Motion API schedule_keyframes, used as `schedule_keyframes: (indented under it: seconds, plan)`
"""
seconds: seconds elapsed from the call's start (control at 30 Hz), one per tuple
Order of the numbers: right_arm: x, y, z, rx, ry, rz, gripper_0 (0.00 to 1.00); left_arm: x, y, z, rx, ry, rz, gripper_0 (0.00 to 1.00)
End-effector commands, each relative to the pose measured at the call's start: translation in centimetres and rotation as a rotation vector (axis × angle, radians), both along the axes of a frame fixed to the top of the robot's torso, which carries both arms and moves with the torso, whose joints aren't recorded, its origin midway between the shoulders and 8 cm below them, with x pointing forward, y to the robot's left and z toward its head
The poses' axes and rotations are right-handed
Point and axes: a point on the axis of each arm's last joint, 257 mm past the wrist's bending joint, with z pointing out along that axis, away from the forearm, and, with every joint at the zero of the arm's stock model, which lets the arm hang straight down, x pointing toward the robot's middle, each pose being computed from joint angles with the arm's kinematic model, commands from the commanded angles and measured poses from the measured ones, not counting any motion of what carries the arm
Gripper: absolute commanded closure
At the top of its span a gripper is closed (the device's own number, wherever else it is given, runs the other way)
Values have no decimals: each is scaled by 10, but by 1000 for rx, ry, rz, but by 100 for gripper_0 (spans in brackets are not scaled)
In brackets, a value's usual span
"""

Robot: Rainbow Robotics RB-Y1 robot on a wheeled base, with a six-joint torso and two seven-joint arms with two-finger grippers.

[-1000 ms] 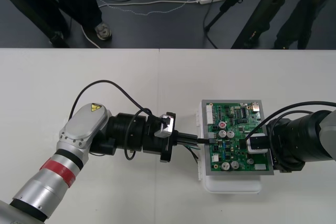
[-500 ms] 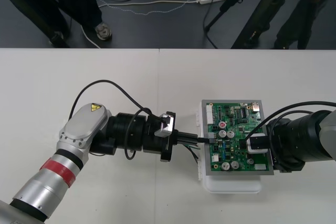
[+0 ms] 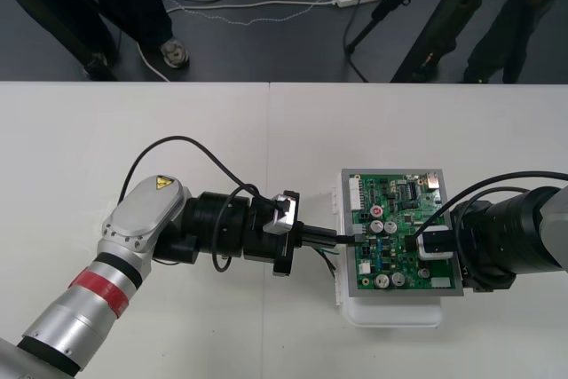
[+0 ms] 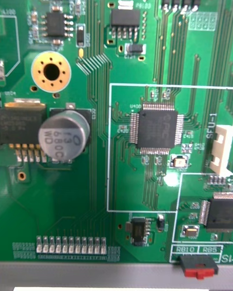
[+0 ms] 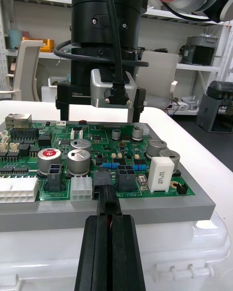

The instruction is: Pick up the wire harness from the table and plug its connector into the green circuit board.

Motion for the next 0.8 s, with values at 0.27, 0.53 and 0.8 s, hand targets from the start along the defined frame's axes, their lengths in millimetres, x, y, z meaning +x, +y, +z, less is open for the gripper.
schedule_keyframes:
  seconds: [0.27, 0.53, 0.8]
  plan:
    - [5, 18, 7, 34, -20, 6, 0, -10, -15, 14, -27, 4, -28, 100]
    - [5, 18, 7, 33, -18, 9, 0, -7, -16, 14, -29, -28, -18, 100]
    - [5, 19, 8, 36, -19, 11, 0, -2, -17, 15, -36, -61, -3, 100]
